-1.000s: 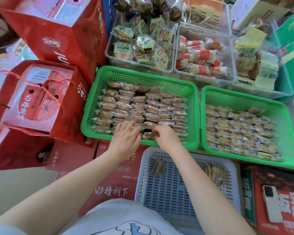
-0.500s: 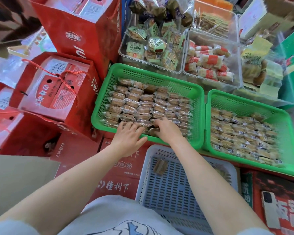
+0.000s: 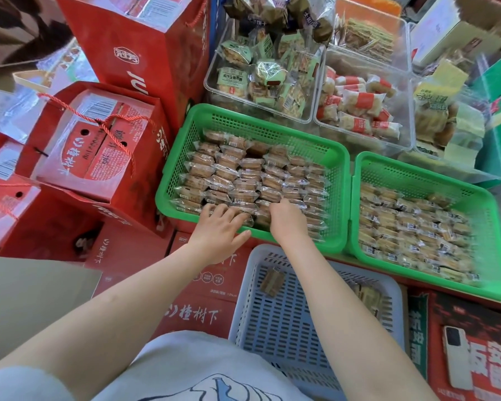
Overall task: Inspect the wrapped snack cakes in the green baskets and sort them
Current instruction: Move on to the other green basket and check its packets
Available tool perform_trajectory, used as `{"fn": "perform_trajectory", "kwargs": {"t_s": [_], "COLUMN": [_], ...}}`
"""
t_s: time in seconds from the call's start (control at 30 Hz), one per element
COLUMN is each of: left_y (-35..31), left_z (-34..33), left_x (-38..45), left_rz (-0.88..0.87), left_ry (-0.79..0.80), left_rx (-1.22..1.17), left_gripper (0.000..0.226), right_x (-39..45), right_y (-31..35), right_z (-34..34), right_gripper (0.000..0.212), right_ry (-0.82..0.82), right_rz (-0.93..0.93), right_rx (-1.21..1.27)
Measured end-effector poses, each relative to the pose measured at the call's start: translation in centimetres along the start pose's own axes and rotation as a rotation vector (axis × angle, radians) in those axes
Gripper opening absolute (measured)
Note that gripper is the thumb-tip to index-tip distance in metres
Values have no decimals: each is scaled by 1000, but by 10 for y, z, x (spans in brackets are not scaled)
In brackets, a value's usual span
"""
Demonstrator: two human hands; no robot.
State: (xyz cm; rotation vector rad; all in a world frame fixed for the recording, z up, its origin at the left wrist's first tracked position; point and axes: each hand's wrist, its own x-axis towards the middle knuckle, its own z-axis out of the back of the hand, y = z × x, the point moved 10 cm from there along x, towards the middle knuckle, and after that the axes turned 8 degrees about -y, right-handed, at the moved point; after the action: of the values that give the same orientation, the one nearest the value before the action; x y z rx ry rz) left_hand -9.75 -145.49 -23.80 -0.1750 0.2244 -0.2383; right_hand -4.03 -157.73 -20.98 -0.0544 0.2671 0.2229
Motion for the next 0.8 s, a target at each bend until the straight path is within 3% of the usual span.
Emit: {"fn": "perform_trajectory", "kwargs": {"t_s": [0.07,0.3,0.47,0.53,0.63,0.7,0.8], "left_y": [1,-2,0,6,5,-23,-56], "left_z": [1,1,2,22,71,95,110], "left_x": [-1,0,-1,0,-15,-31,-55], "left_rz": [1,-1,14,134,329,271,203], "left_ry": [-3,11,54,-35,-176,-60,81], "left_rx": [3,-5,-81,-364,-1057,-1364,-1514], "left_gripper": [84,62,58,51,39,36,24], "right_x": [-4,-7,-41,-62,-90,-105,-124], "right_y": [4,-25,-49,-55,-47,-33,-14], "right_z": [-1,13,80,102,117,114,112], "right_gripper": [20,14,8,8,7,8,10], "right_ry": [-3,6,-334,-407,-393,-323,-293], "right_rz": [-11,-155,-148,-136,-75,-35,8], "right_rx": [51,563,781,860,907,942,1028]}}
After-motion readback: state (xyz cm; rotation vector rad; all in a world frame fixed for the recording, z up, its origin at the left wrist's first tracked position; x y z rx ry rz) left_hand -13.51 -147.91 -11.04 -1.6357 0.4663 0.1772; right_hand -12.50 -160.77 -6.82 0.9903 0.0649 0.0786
